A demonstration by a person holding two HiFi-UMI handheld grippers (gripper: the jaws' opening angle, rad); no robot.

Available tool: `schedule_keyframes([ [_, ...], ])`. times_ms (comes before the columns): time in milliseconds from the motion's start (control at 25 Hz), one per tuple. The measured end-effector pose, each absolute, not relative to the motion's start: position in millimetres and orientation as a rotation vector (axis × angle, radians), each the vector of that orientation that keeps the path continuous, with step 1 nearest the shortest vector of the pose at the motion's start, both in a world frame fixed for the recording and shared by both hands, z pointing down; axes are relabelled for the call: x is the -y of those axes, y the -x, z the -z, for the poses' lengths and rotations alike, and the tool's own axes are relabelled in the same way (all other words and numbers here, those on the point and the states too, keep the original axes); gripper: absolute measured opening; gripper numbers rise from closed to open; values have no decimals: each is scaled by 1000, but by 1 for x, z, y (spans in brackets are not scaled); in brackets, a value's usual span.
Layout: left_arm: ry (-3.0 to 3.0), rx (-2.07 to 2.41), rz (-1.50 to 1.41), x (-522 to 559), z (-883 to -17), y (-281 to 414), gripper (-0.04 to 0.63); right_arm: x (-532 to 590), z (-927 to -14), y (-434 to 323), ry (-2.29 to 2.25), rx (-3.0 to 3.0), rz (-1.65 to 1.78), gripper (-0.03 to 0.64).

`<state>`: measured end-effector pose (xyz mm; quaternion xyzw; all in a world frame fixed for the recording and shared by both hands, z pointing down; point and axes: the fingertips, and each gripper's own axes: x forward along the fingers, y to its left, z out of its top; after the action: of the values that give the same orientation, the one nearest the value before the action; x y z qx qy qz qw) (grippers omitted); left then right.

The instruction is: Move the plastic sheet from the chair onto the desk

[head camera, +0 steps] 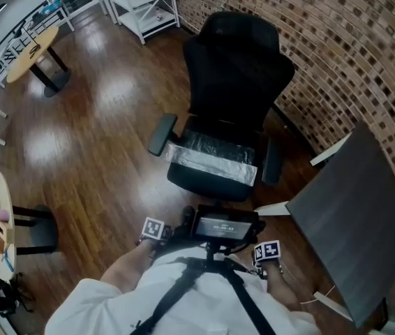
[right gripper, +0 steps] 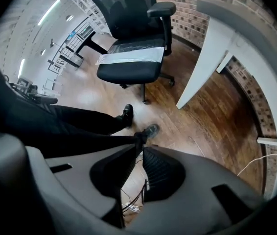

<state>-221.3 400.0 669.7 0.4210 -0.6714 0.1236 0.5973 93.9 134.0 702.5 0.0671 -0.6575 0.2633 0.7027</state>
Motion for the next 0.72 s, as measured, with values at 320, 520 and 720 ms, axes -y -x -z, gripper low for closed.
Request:
schedule_keyframes([
  [320, -1000, 1619, -197, -388, -655, 255, 3, -122, -695, -72, -258, 1507, -535, 44],
  [520, -1026, 1681, -112, -355, -646, 286, 3, -92, -682, -8, -312, 1676, -518, 44],
  [720, -1050, 1726, -55, -323, -636, 307, 3, -81, -680, 40, -314, 1726, -537, 126],
])
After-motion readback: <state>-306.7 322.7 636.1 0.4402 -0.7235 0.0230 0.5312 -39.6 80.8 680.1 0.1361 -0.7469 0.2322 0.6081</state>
